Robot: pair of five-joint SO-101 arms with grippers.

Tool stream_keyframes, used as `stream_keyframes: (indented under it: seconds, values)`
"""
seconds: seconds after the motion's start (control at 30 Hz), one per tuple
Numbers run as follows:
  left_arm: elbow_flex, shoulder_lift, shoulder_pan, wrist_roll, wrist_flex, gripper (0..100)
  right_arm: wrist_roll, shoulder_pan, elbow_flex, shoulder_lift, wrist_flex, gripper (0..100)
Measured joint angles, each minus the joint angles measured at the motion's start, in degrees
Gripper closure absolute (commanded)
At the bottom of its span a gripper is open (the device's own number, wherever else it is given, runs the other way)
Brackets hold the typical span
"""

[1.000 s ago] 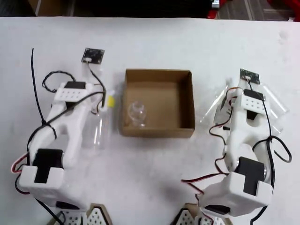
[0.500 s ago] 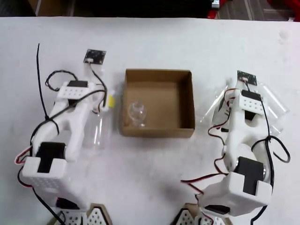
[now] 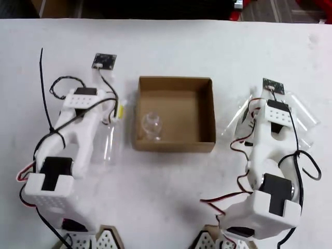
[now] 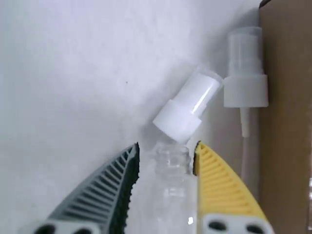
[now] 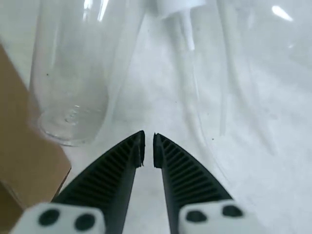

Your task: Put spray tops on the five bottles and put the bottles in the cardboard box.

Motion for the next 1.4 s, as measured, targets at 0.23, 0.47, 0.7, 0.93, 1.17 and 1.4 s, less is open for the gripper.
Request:
stream_keyframes:
  seconds: [0.23, 0.47, 0.7, 0.93, 1.17, 1.4]
  values:
    - [0.0, 0.0, 1.0, 0.1, 4.0, 86, 0.0, 0.0, 0.0, 0.0, 0.0, 98.2]
    - [0.0, 0.0, 1.0, 0.2, 4.0, 97, 0.0, 0.0, 0.0, 0.0, 0.0, 98.2]
    - [-0.8, 0.0, 1.0, 0.2, 4.8, 98, 0.0, 0.0, 0.0, 0.0, 0.0, 98.2]
    - [-15.2, 0.0, 1.0, 0.2, 20.5, 98, 0.0, 0.0, 0.0, 0.0, -1.1, 98.2]
    - [-38.6, 0.0, 1.0, 0.2, 41.3, 98, 0.0, 0.0, 0.0, 0.0, -1.1, 98.2]
    - [-55.5, 0.0, 1.0, 0.2, 51.7, 98, 0.0, 0.0, 0.0, 0.0, -1.1, 98.2]
